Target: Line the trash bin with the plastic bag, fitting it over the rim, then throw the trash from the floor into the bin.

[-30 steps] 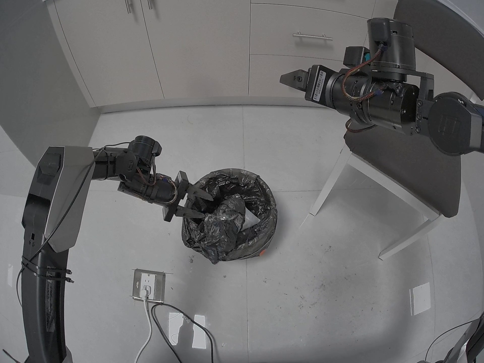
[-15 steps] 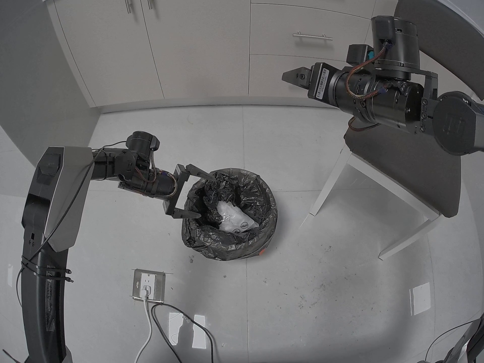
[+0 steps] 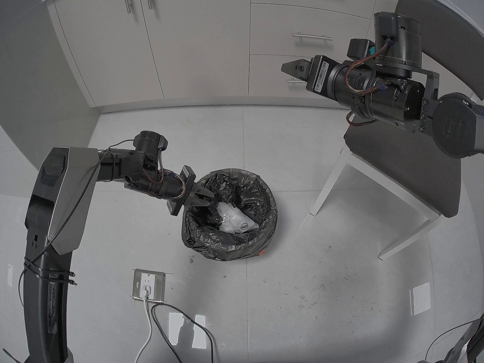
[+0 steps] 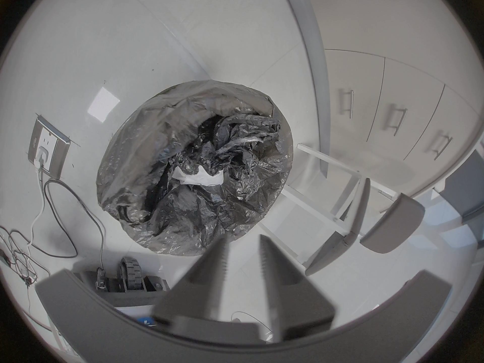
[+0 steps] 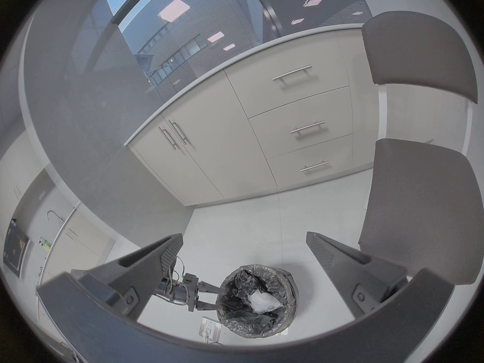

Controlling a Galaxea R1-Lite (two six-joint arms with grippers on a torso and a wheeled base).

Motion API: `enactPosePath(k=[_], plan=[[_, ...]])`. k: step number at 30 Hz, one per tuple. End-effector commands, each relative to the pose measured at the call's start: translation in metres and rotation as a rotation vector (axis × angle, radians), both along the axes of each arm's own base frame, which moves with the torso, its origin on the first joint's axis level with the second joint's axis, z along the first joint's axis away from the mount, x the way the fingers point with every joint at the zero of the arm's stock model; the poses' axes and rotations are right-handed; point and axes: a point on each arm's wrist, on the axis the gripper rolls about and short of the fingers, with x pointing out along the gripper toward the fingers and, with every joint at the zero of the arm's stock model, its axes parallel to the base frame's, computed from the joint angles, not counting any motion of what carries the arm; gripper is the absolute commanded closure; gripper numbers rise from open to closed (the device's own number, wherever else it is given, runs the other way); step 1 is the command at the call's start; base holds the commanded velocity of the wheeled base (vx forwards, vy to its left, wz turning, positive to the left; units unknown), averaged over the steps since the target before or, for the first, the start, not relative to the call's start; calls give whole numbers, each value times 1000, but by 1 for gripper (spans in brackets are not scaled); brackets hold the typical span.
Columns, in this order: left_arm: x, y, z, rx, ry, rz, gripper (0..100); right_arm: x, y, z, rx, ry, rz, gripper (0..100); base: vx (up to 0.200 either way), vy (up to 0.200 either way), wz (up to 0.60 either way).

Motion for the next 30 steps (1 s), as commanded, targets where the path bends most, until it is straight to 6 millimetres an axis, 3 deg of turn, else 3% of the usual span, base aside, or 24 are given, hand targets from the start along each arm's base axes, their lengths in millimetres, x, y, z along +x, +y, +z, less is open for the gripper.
enactPosePath(k=[1, 6, 14, 21, 30], plan=[[-3, -13, 0, 22, -16, -10, 100, -2, 4, -3, -2, 1, 6, 0, 0, 0, 0], [-3, -34, -5, 80, -118, -56, 100, -3, 3, 0, 3, -7, 4, 0, 0, 0, 0], [-3, -47, -27, 219, -189, -89, 100, -8, -1, 5, 12, -18, -11, 0, 0, 0, 0], [-9, -71, -47, 441, -296, -128, 100, -12, -4, 1, 11, -14, -8, 0, 0, 0, 0], [-7, -72, -54, 620, -392, -145, 100, -10, -3, -6, 32, -58, -10, 0, 0, 0, 0]])
